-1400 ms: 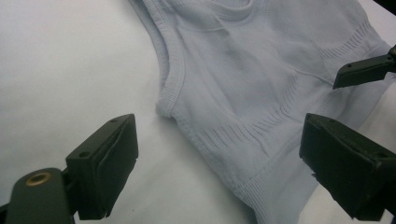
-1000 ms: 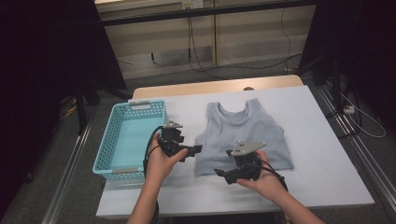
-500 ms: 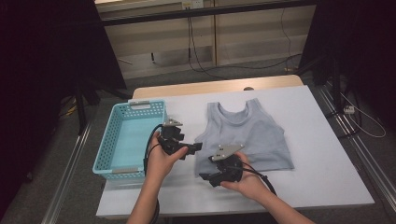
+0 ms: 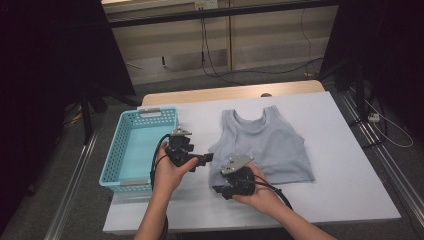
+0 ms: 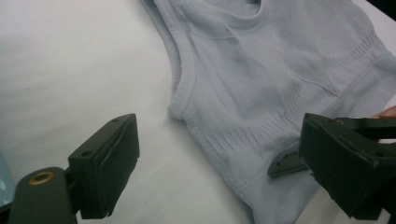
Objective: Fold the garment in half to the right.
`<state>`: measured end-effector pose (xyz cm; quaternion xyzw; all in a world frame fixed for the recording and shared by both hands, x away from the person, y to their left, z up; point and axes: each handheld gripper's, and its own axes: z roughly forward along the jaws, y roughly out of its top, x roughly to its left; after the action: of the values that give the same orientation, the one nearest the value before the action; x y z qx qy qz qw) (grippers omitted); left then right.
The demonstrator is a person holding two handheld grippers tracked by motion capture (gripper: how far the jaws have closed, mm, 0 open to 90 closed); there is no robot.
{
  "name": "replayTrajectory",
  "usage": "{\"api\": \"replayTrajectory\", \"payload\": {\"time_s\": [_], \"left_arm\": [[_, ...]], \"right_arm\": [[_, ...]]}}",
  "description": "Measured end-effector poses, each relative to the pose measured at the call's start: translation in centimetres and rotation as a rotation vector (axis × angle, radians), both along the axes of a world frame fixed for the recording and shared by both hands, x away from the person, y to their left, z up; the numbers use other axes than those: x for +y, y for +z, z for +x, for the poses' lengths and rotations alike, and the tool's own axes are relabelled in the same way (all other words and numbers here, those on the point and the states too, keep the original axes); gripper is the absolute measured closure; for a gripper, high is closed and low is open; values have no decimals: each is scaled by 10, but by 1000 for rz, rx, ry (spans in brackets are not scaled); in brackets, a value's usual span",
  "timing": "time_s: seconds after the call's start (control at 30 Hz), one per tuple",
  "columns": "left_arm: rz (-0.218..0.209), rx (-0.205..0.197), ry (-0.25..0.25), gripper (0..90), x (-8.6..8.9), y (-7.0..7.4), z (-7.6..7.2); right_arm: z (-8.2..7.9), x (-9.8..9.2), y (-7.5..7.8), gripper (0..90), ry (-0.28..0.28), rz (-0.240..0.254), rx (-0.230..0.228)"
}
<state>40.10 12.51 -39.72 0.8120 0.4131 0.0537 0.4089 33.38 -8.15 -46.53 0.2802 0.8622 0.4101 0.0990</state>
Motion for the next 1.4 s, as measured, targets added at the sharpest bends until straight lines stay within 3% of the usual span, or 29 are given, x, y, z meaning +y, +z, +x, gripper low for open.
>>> {"api": "replayTrajectory", "payload": {"time_s": [0.1,0.27,0.43,0.63,0.77,0.87,0.9,1.13,1.4], "left_arm": [[-14,0,5,132,3,1,-1],[-12,1,23,135,7,0,0],[-9,-11,24,140,7,3,1],[-11,-20,25,143,2,4,6],[-12,-25,24,145,1,6,11],[-56,-20,58,147,-4,4,14],[-17,-25,28,148,-3,5,16],[-31,-35,16,148,-15,13,22],[-12,-34,31,150,-25,13,40]], "right_arm": [[2,-2,0,568,-29,-5,-13],[2,-2,0,678,-56,-20,-28],[6,-5,0,819,-71,3,-7],[2,-5,1,850,-68,3,-35],[-1,-11,8,855,-66,62,-14],[-6,-13,13,856,-57,93,-3],[-7,-13,14,855,-50,107,6],[-13,-19,23,856,-32,148,10],[-20,-28,33,855,-20,187,9]]}}
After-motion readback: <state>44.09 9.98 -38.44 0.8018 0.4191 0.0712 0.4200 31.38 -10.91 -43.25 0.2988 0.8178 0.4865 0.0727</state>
